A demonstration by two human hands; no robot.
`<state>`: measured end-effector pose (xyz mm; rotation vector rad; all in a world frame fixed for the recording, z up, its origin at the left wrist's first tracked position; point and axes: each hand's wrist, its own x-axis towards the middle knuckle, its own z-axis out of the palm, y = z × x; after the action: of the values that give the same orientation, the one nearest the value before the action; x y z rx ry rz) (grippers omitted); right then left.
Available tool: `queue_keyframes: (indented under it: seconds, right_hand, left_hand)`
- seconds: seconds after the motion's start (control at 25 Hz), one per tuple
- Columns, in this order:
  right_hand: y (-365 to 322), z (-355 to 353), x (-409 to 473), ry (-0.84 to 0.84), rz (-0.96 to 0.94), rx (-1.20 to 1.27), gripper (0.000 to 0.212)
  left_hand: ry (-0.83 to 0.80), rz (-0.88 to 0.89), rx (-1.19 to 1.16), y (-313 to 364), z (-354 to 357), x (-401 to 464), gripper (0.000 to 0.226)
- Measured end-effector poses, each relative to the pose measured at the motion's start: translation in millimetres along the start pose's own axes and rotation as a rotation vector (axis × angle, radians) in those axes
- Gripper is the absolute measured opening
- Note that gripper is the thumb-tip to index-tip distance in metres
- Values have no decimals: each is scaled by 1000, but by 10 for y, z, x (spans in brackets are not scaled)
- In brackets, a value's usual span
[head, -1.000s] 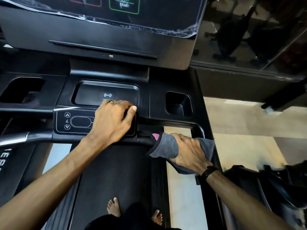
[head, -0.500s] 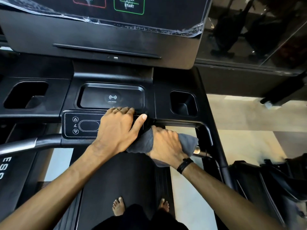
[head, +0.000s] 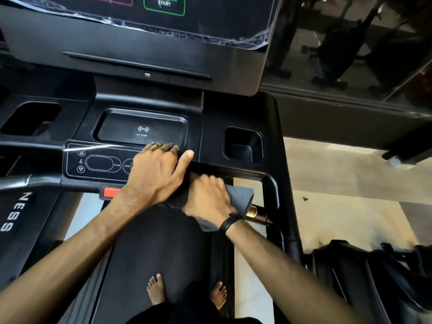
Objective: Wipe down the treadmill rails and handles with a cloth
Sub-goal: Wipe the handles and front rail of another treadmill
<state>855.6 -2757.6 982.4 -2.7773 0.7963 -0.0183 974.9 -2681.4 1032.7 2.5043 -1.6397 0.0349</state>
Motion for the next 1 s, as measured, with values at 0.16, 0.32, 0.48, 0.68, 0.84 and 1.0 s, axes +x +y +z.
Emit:
queue_keyframes:
  seconds: [0.16, 0.32, 0.48, 0.68, 0.84, 1.0]
  right_hand:
    - [182, -340, 122, -435, 6, 360, 38]
    - [95, 76, -175, 126, -14, -102, 39]
    - [196, 43, -177, 52, -47, -109, 42]
    - [498, -186, -46, -350, 32, 321, 42]
    - [520, 232, -488, 215, -14, -160, 48]
    - [831, -116, -403, -260, 81, 253, 37]
  left_hand:
    - [7, -22, 31, 32, 5, -19, 58]
    - [-25, -56, 40, 28, -22, -34, 50]
    - [-12, -46, 58, 27, -28, -41, 50]
    - [12, -26, 59, -1, -18, -35, 47]
    - [13, -3, 46, -48, 48, -19, 56]
    - [17, 12, 37, -86, 51, -23, 60]
